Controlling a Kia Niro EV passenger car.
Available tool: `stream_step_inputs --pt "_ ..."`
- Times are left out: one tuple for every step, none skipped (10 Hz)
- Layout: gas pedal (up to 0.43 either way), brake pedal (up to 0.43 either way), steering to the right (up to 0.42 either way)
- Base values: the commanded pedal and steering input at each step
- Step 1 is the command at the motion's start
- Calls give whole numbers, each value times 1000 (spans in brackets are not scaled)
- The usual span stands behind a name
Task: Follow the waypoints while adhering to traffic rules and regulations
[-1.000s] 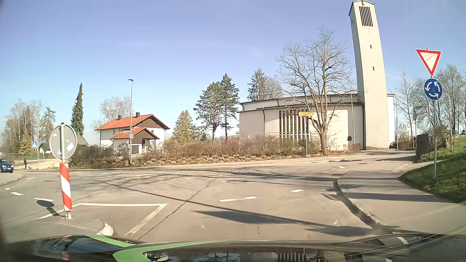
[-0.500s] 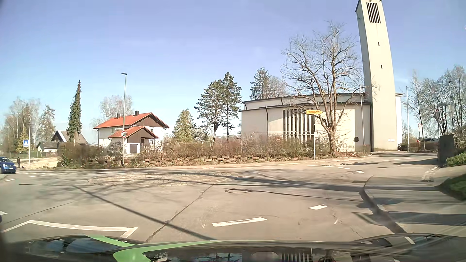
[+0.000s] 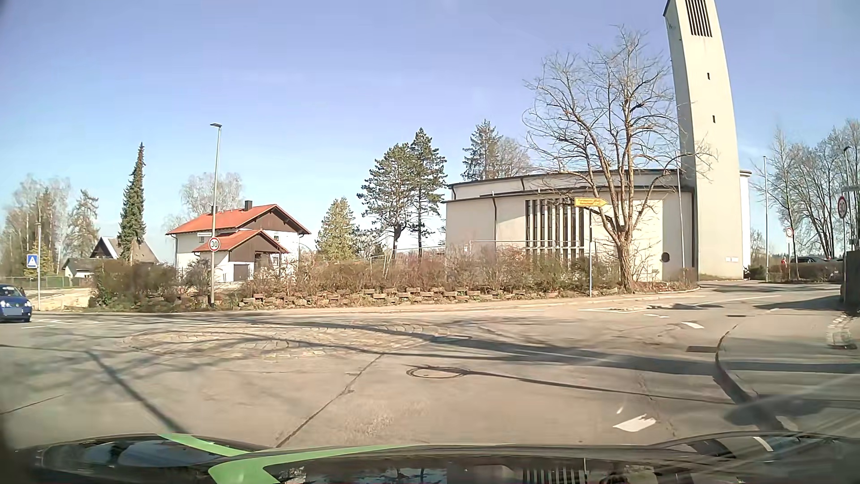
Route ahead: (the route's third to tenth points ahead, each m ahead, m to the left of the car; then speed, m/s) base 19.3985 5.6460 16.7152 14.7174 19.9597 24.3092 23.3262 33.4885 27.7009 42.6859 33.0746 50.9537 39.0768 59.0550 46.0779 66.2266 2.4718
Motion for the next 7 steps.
stream_step_inputs --pt "0 348 5" --pt "0 348 5" --pt "0 348 5" --pt "0 348 5" --pt "0 341 4" --pt "0 341 5" --pt "0 329 5"
